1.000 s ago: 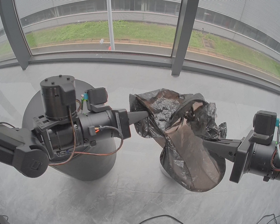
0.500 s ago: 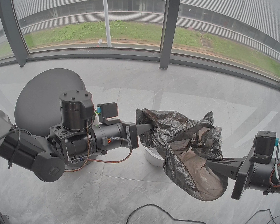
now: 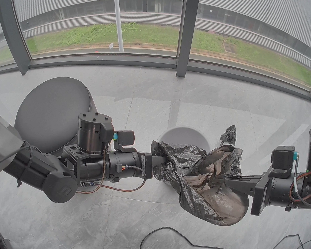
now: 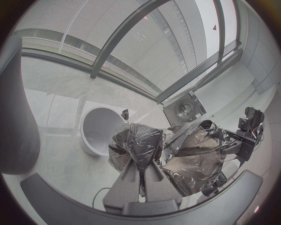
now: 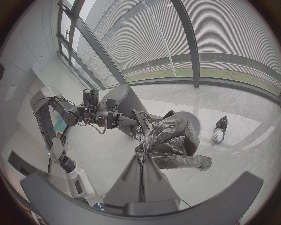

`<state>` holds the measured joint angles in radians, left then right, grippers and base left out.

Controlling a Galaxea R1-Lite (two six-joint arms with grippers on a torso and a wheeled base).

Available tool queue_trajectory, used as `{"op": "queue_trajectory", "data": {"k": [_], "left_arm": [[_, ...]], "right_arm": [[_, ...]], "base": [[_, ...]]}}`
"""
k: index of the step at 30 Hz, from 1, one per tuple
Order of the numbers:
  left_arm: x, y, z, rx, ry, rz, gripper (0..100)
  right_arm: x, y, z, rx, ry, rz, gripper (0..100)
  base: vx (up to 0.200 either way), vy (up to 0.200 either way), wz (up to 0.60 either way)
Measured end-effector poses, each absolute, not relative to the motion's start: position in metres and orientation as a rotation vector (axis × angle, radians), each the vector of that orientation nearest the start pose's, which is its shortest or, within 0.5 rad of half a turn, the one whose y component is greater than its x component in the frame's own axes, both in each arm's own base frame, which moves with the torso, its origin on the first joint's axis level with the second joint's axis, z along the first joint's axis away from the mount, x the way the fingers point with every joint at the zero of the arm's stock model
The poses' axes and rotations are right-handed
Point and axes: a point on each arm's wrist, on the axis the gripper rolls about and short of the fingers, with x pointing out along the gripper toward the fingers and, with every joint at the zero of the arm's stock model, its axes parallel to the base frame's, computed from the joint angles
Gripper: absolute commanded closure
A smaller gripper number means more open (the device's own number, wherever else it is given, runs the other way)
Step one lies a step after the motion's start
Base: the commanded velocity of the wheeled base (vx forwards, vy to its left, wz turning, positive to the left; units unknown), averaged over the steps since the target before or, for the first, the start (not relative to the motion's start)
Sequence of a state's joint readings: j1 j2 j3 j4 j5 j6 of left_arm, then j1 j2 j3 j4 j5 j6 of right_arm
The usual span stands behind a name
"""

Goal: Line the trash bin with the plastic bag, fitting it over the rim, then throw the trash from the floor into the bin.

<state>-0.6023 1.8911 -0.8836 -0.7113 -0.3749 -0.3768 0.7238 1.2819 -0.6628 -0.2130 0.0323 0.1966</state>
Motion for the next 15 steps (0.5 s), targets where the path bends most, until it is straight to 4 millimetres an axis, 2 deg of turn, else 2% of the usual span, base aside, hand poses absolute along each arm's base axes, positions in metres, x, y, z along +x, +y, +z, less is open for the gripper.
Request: {"op": "queue_trajectory", "data": {"k": [8, 15], "left_arm": [[0.304, -0.210, 0.150, -0.322, 0.405, -0.826, 100], [0.316, -0.208, 0.137, -0.325, 0.429, -0.802, 100]], "right_arm": [[0.162, 0.129, 0.199, 0.047, 0.507, 0.680, 100], [0.183, 0.139, 0.190, 0.047, 0.513, 0.687, 100]], "base": [[0.000, 0.000, 0.00], [0.000, 0.000, 0.00]]}}
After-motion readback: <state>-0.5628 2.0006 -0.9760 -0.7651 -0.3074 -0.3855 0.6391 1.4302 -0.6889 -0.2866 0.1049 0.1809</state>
